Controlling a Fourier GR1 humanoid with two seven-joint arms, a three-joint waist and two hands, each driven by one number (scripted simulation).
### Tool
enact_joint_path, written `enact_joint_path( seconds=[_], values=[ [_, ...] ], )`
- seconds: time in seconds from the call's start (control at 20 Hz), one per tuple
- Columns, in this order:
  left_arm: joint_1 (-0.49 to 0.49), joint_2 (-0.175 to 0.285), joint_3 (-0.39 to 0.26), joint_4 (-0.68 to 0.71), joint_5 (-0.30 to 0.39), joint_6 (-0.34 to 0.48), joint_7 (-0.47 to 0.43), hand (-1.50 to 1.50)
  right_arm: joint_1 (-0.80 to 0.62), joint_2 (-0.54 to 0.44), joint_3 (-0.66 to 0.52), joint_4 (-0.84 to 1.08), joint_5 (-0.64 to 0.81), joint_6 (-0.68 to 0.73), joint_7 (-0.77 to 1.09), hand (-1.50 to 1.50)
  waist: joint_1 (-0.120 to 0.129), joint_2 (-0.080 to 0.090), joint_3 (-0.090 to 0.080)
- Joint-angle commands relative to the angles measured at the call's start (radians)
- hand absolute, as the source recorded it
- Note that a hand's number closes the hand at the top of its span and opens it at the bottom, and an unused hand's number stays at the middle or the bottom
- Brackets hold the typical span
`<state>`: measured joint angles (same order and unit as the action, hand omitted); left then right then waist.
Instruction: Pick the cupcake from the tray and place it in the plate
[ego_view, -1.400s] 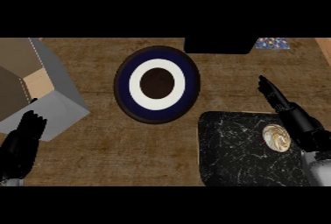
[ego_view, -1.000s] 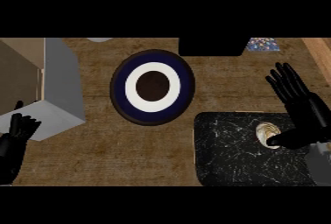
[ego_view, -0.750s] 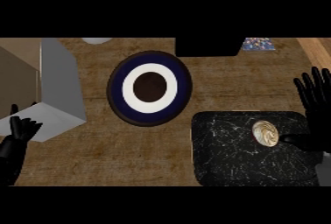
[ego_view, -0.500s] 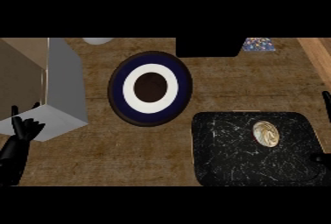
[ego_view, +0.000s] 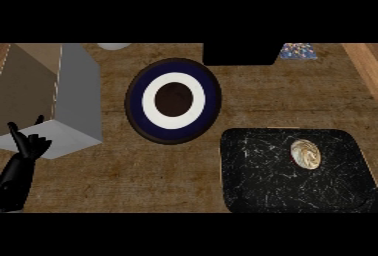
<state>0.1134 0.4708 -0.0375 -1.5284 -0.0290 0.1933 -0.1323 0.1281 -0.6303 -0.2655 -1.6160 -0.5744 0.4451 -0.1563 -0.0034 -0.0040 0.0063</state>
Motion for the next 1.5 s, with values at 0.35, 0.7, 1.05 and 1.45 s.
enact_joint_path(
  seconds=[0.35,0.7,1.05,1.45],
  values=[
    [-0.017,-0.015,0.013,0.051,0.015,-0.066,-0.019,0.0,-0.162,-0.166,0.106,0.11,0.234,0.082,0.154,-1.5,0.018,0.007,-0.007],
    [-0.039,-0.062,-0.003,0.068,-0.027,-0.046,-0.025,0.0,-0.253,-0.133,0.244,0.238,0.432,0.151,0.123,-1.5,0.02,0.009,-0.006],
    [-0.014,-0.062,0.017,0.005,-0.032,-0.059,0.044,0.0,-0.33,-0.161,0.313,0.29,0.581,0.237,0.095,-1.5,0.015,0.006,-0.006],
    [-0.043,-0.079,0.062,0.087,-0.046,-0.095,-0.037,0.0,-0.434,-0.045,0.387,0.533,0.796,0.218,-0.092,-1.5,0.016,0.007,-0.006]
  ],
)
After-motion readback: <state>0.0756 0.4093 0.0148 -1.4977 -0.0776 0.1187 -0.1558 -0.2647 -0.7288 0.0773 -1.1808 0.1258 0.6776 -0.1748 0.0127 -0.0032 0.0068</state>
